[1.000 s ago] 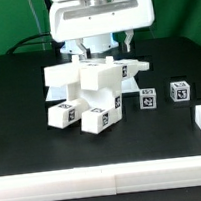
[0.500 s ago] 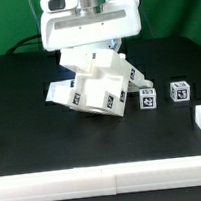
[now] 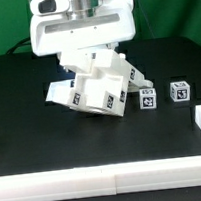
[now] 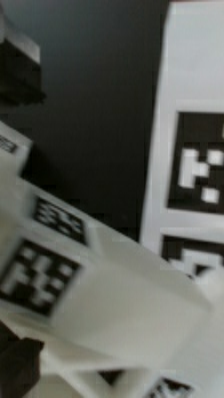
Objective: Assemble chair
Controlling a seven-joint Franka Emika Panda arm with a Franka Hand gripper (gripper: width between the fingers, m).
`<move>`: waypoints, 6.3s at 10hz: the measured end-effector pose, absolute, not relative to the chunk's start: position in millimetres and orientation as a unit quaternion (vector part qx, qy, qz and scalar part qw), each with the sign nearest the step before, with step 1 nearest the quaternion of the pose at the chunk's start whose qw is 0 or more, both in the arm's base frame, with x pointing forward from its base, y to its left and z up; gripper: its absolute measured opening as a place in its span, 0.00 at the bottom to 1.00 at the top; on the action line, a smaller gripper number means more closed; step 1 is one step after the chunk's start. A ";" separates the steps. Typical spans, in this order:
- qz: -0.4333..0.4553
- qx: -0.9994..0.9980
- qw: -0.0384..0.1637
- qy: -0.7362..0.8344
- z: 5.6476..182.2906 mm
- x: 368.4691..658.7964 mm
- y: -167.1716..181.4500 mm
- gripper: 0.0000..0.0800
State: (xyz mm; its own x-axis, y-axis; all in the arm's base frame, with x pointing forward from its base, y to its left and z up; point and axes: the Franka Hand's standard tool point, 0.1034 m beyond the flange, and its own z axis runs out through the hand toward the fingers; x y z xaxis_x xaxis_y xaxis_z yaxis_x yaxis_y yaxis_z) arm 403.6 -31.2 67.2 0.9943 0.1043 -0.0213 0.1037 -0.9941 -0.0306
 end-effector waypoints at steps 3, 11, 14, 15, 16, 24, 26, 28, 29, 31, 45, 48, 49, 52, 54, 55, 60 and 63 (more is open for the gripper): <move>-0.005 -0.998 0.009 -0.064 70.1 436.0 -52.8 0.81; 0.000 -0.997 0.008 -0.077 72.7 485.3 -67.8 0.81; 0.002 -0.996 0.007 -0.086 73.3 527.2 -72.6 0.81; 0.004 -0.996 0.009 -0.087 75.2 534.4 -68.6 0.81; 0.003 -0.996 0.008 -0.086 75.0 534.4 -64.5 0.81; 0.025 -0.998 0.045 -0.044 142.9 556.9 -66.0 0.81; 0.025 -0.998 0.043 -0.044 138.3 555.6 -66.2 0.81; 0.026 -0.998 0.043 -0.044 138.1 555.6 -66.4 0.81; 0.026 -0.998 0.043 -0.044 137.9 555.5 -66.4 0.81; 0.042 -0.998 0.044 -0.031 136.8 571.8 -69.1 0.81; 0.040 -0.998 0.022 -0.033 110.9 622.3 -91.6 0.81; 0.026 -0.997 0.012 -0.065 96.9 625.8 -100.2 0.81; 0.028 -0.997 0.011 -0.072 92.9 627.8 -99.9 0.81; 0.028 -0.996 0.011 -0.082 92.1 644.3 -90.3 0.81; 0.030 -0.996 0.010 -0.083 91.2 645.5 -91.2 0.81; 0.030 -0.996 0.010 -0.082 91.0 645.3 -91.4 0.81; 0.025 -0.997 0.022 -0.074 133.9 629.6 -92.1 0.81; 0.016 -0.998 0.029 -0.051 155.1 620.8 -72.4 0.81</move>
Offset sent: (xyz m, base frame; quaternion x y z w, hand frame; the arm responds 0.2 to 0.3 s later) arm 0.0000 0.0000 0.0000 0.0000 0.0000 0.0000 1.0000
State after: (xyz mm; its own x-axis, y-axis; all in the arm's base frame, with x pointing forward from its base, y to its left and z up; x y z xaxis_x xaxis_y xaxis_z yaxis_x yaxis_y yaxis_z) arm 620.8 -72.4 155.1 0.9944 0.1021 -0.0285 0.1003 -0.9932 -0.0599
